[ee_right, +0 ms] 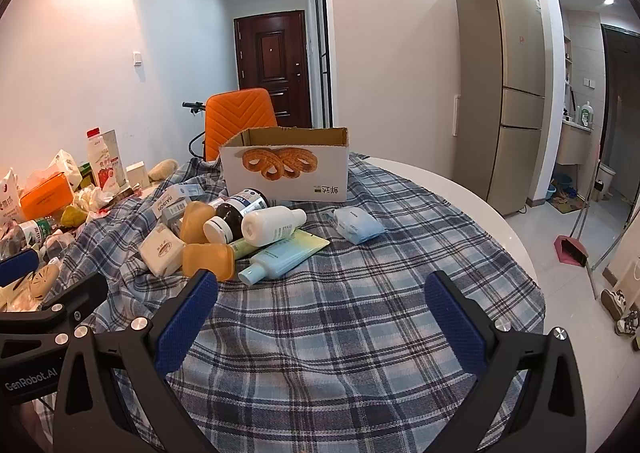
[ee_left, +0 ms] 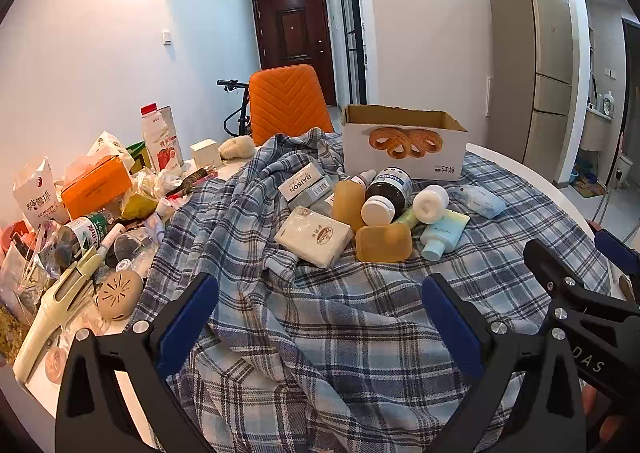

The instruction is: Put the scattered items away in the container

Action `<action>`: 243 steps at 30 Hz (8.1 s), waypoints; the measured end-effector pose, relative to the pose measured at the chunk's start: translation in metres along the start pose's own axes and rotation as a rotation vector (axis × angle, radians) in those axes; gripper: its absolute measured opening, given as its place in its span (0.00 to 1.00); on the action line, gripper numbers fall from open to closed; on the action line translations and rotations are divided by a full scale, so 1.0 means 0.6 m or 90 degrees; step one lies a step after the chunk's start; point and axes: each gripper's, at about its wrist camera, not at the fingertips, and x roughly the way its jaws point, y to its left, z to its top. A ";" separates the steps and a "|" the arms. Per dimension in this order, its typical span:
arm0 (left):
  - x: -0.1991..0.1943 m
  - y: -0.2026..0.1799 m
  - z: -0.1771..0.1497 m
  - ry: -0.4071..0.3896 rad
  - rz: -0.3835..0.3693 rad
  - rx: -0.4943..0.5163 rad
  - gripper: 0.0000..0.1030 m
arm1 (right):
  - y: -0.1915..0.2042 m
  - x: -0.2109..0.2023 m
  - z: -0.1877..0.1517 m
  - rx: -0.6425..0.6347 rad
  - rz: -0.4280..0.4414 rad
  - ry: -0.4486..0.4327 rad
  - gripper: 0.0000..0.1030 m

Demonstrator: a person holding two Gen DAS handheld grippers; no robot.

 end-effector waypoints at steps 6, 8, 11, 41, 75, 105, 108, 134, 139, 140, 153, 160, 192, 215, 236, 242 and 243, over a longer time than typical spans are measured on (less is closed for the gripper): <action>0.003 0.001 -0.006 0.002 0.004 0.001 1.00 | 0.000 0.002 -0.004 -0.002 -0.001 0.004 1.00; 0.004 0.002 -0.009 0.003 0.005 0.001 1.00 | 0.001 0.003 -0.006 -0.004 -0.002 0.006 1.00; 0.006 0.001 -0.011 0.006 0.006 0.002 1.00 | 0.001 0.006 -0.008 -0.005 -0.001 0.010 1.00; 0.063 0.023 0.077 0.108 0.010 -0.015 1.00 | 0.012 0.055 0.099 -0.025 0.043 0.097 1.00; 0.201 0.036 0.146 0.196 -0.042 0.004 1.00 | 0.018 0.237 0.125 -0.048 0.148 0.283 1.00; 0.230 0.057 0.111 0.208 -0.035 -0.021 1.00 | 0.056 0.313 0.079 -0.049 0.087 0.320 0.44; 0.236 0.051 0.109 0.216 -0.050 -0.022 1.00 | 0.045 0.301 0.077 -0.042 0.093 0.317 0.43; 0.258 -0.039 0.095 0.266 -0.180 0.036 1.00 | -0.016 0.272 0.062 -0.038 0.069 0.301 0.41; 0.269 -0.069 0.090 0.267 -0.131 0.061 1.00 | -0.031 0.273 0.054 -0.022 0.078 0.313 0.41; 0.271 -0.072 0.089 0.268 -0.128 0.061 1.00 | -0.032 0.273 0.053 -0.024 0.076 0.313 0.41; 0.303 -0.081 0.068 0.296 -0.079 0.060 1.00 | -0.046 0.290 0.048 0.008 0.063 0.328 0.47; 0.314 -0.088 0.064 0.300 -0.064 0.075 1.00 | -0.040 0.289 0.048 -0.010 0.058 0.324 0.37; 0.255 -0.042 0.122 0.239 -0.106 0.029 0.64 | -0.031 0.227 0.114 -0.035 0.079 0.242 0.37; 0.290 -0.088 0.341 0.124 -0.131 0.073 0.64 | -0.009 0.274 0.336 -0.047 0.094 0.112 0.37; 0.563 -0.126 0.389 0.287 -0.128 0.065 0.64 | -0.026 0.537 0.309 -0.048 0.106 0.323 0.37; 0.577 -0.144 0.390 0.308 -0.120 0.093 0.64 | -0.014 0.555 0.309 -0.117 0.082 0.348 0.37; 0.583 -0.143 0.389 0.317 -0.123 0.088 0.64 | -0.018 0.560 0.310 -0.121 0.086 0.351 0.37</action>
